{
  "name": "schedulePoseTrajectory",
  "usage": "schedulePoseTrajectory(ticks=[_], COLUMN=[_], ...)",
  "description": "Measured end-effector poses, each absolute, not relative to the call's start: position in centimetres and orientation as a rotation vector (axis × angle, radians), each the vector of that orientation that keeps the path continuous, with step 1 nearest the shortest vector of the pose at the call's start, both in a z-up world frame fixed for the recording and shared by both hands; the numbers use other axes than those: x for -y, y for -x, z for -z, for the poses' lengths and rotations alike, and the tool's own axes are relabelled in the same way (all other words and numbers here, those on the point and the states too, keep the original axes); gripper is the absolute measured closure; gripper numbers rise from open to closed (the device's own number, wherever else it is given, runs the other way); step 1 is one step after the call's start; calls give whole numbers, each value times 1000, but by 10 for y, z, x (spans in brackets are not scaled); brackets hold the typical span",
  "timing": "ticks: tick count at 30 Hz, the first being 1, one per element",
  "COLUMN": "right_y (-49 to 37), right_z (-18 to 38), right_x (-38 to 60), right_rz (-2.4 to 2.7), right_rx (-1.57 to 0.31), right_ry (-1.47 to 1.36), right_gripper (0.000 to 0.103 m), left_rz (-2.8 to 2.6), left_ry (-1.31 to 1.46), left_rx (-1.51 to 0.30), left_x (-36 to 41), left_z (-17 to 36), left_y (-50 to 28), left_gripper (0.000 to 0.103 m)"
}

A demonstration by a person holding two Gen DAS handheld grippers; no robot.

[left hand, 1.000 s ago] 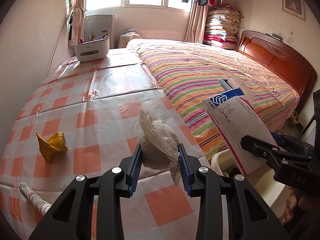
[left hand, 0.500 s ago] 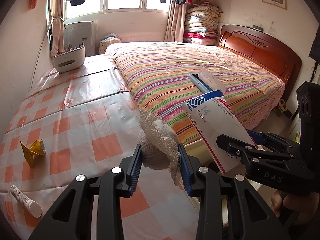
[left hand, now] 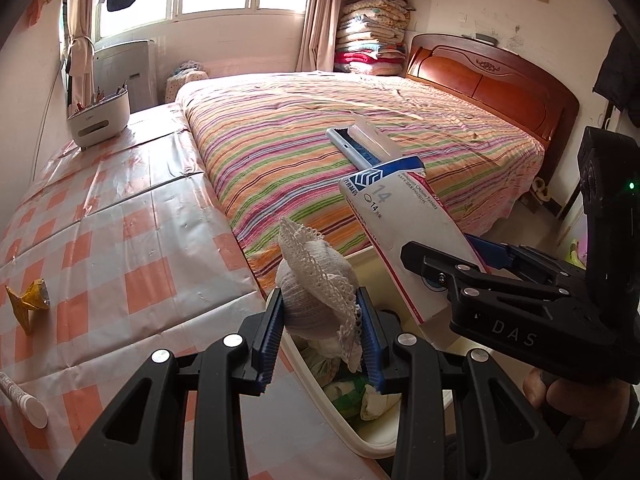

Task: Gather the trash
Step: 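Lower the medicine box and lace cloth into the bin and open both grippers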

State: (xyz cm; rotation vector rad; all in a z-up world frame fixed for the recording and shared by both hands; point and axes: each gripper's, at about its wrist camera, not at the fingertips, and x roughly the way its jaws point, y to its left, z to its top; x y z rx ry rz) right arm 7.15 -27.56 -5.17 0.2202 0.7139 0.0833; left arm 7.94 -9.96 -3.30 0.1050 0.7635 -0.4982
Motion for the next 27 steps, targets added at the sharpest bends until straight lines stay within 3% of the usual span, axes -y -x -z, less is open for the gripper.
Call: schedulePoseTrajectory(ticks=[12, 27], right_y=[-65, -49], right_z=[52, 39], right_x=[289, 305], right_rz=[-50, -28], right_rx=[-701, -612], right_ry=[-265, -325], right_gripper=[36, 38], left_rz=[526, 550], left_ry=[-121, -119], left_rx=[-805, -814], left_x=[116, 123], left_z=[47, 49], left_y=[-78, -76], left_gripper=[68, 68])
